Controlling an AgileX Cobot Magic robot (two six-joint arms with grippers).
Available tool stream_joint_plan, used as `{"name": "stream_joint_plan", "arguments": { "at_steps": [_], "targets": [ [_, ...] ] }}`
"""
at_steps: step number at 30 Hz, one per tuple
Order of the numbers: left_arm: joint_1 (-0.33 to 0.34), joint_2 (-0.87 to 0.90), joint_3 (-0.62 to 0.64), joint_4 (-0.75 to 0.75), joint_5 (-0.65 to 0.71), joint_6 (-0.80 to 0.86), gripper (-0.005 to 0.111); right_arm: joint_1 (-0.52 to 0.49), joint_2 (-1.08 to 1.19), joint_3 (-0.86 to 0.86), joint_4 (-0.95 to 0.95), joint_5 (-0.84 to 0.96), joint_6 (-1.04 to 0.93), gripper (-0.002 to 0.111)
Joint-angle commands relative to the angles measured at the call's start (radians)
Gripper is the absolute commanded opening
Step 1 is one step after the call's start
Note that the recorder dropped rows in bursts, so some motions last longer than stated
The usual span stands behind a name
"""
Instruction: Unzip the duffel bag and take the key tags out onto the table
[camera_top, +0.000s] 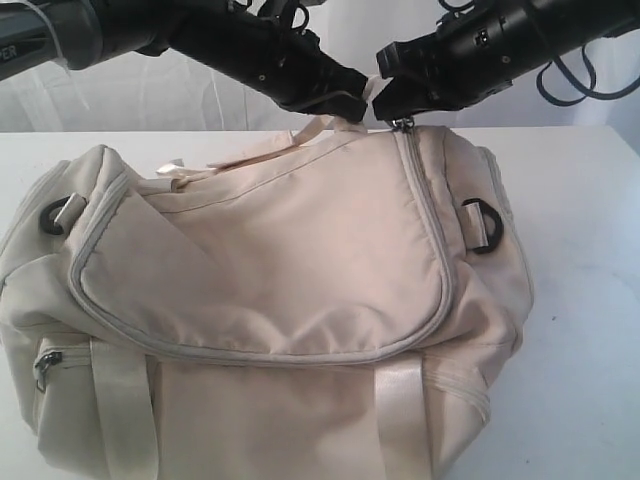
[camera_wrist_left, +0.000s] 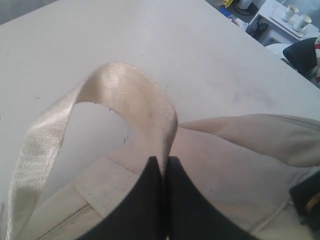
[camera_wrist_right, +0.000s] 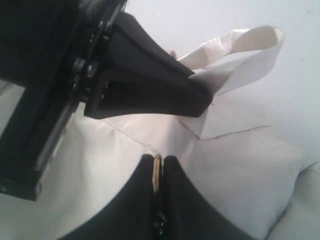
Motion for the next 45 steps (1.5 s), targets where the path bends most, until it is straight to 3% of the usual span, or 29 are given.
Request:
{"name": "stream_joint_plan", "arguments": {
  "at_steps": [1, 9, 20, 37, 45],
  "targets": [
    [-0.001, -0.028, -0.003, -0.03, -0.046, -0.016, 0.0, -0.005, -0.044, 0.0, -0.075, 0.058, 0.031, 0.0],
    [0.001, -0.009, -0.003, 0.064, -0.079, -0.111, 0.0, -0.005, -0.098, 0.009, -0.125, 0.125, 0.089, 0.0],
    [0.026, 0.024, -0.005, 0.066, -0.094, -0.152, 0.0, -0.005, -0.245, 0.21, -0.133, 0.095, 0.095, 0.0],
    [0.03, 0.024, -0.005, 0.071, -0.11, -0.156, 0.0, -0.005, -0.556, 0.7, -0.024, -0.015, 0.078, 0.0],
    [0.03, 0.024, -0.005, 0.074, -0.11, -0.156, 0.0, -0.005, -0.632, 0.881, 0.149, -0.02, -0.027, 0.0]
  ]
}}
